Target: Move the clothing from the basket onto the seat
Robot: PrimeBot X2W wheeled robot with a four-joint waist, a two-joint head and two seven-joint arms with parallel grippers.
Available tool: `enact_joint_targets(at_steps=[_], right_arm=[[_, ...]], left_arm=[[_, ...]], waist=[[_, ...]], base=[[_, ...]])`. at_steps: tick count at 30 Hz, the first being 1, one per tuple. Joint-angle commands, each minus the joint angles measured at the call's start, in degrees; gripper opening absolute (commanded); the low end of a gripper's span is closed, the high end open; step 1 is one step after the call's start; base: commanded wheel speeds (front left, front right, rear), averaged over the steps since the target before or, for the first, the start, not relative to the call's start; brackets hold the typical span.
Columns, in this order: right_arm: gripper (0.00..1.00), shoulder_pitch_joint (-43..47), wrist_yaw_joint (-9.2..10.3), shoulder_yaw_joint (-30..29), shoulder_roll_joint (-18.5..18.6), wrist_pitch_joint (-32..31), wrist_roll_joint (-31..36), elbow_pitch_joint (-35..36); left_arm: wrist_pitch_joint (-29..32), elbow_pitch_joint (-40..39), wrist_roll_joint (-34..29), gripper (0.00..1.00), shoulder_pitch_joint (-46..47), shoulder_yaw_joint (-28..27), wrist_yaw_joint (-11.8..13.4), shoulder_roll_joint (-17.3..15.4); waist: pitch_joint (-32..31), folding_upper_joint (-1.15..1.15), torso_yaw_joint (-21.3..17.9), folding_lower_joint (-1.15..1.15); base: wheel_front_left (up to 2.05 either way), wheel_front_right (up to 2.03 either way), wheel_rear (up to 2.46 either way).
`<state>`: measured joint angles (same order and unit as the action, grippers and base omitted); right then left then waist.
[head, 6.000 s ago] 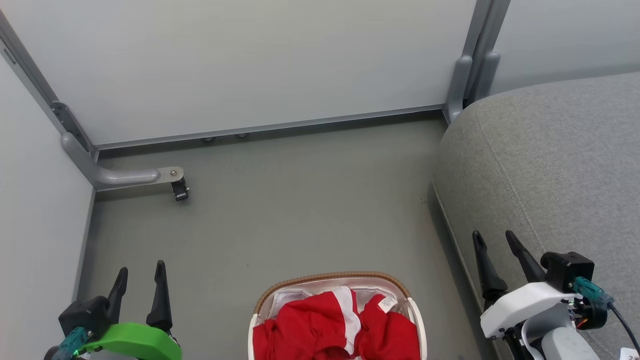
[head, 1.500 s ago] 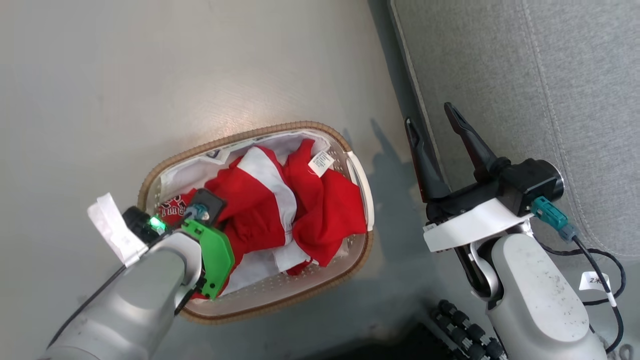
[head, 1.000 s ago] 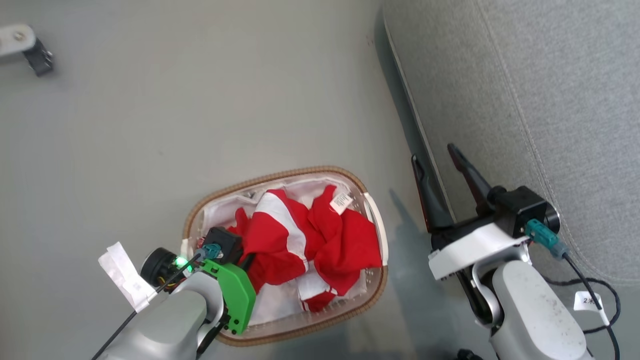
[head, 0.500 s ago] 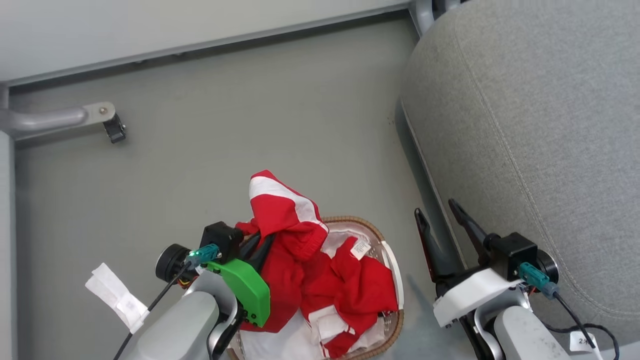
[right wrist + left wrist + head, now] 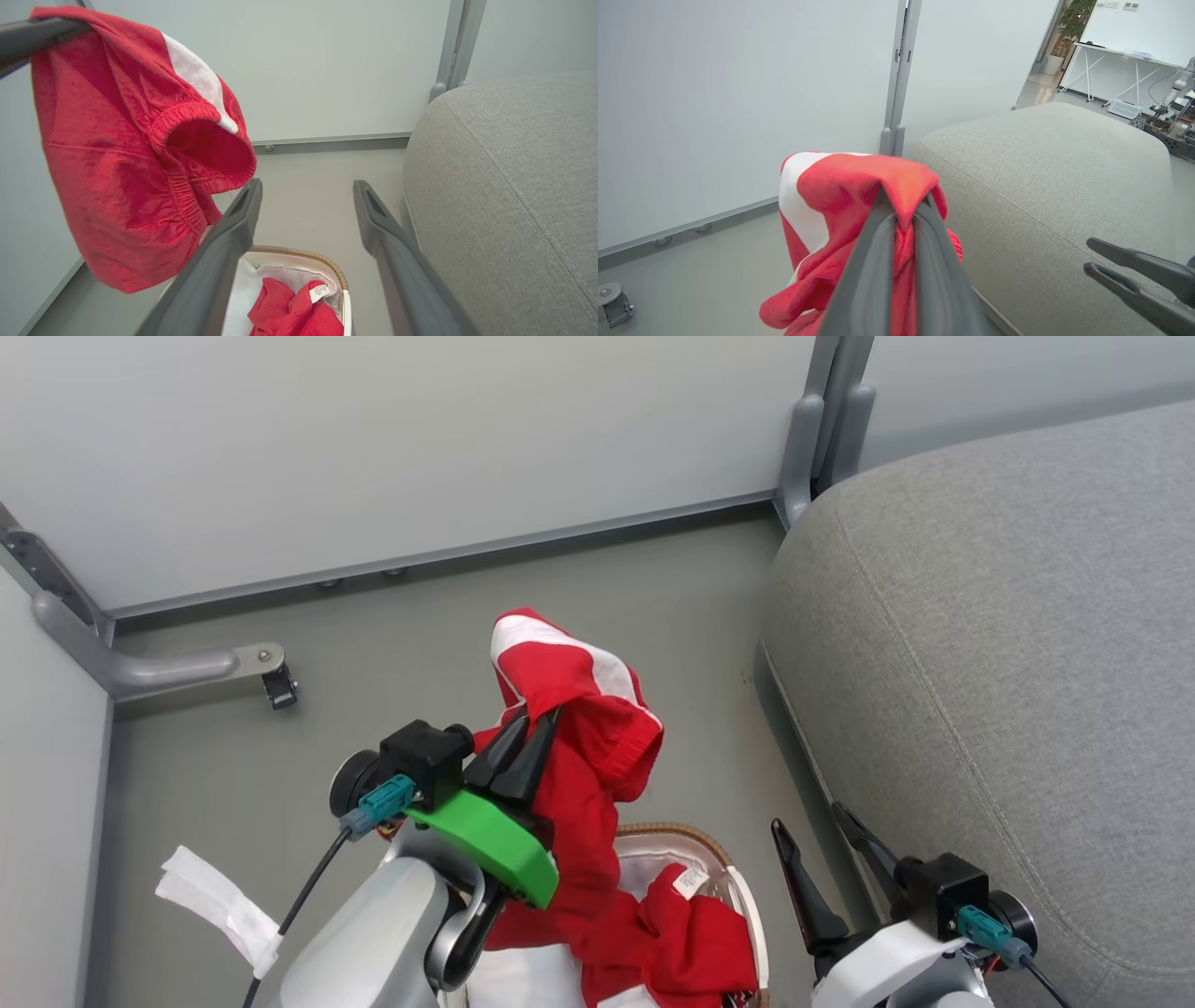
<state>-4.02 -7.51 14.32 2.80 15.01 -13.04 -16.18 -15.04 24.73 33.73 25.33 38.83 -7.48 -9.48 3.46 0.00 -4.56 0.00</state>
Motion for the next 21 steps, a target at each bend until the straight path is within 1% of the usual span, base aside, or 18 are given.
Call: enact_joint_targets(at_steps=[1,6,9,11,16,19,21], right_arm=[[1.0,1.13,0.04,0.08,0.24,0.25,0.26,-0.18],[1.0,1.75,0.04,0.96,0.22,0.25,0.54,0.69],[1.0,1.61,0.04,1.84,0.22,0.25,-0.01,2.29],[1.0,0.94,0.04,3.57,0.19,0.26,-0.35,4.29],[1.0,-2.27,0.04,10.71,0.23,0.25,-1.36,10.7],[1.0,-4.67,0.04,14.9,0.25,0.2,-0.94,10.85],[1.0,-6.52,0.04,15.88,0.28,0.2,-2.17,9.59]], left_arm=[[-0.19,-1.34,-0.66,0.0,0.37,-0.65,-0.03,0.71],[-0.2,-5.24,-1.41,0.0,2.16,-1.12,-0.03,2.19],[-0.14,-6.25,-1.73,0.0,2.53,-0.82,-0.03,2.69],[-0.13,-6.64,-1.95,0.0,2.82,-0.71,-0.03,3.05],[-0.13,-6.76,-2.24,0.0,2.42,-0.23,-0.03,3.91],[-0.13,-6.26,-2.15,0.0,2.01,0.34,-0.03,4.21],[-0.13,-6.04,-1.9,0.0,2.18,1.06,-0.03,4.57]], waist=[[-2.37,0.0,0.24,0.0],[-3.53,0.0,0.12,0.0],[-3.9,0.0,0.14,0.0],[-4.01,0.0,0.16,0.0],[-3.95,0.0,0.38,0.0],[-3.83,0.0,0.75,0.0],[-3.75,0.0,1.42,0.0]], base=[[0.0,0.0,0.0],[0.0,0.0,0.0],[0.0,0.0,0.0],[0.0,0.0,0.0],[0.0,0.0,0.0],[0.0,0.0,0.0],[0.0,0.0,0.0]])
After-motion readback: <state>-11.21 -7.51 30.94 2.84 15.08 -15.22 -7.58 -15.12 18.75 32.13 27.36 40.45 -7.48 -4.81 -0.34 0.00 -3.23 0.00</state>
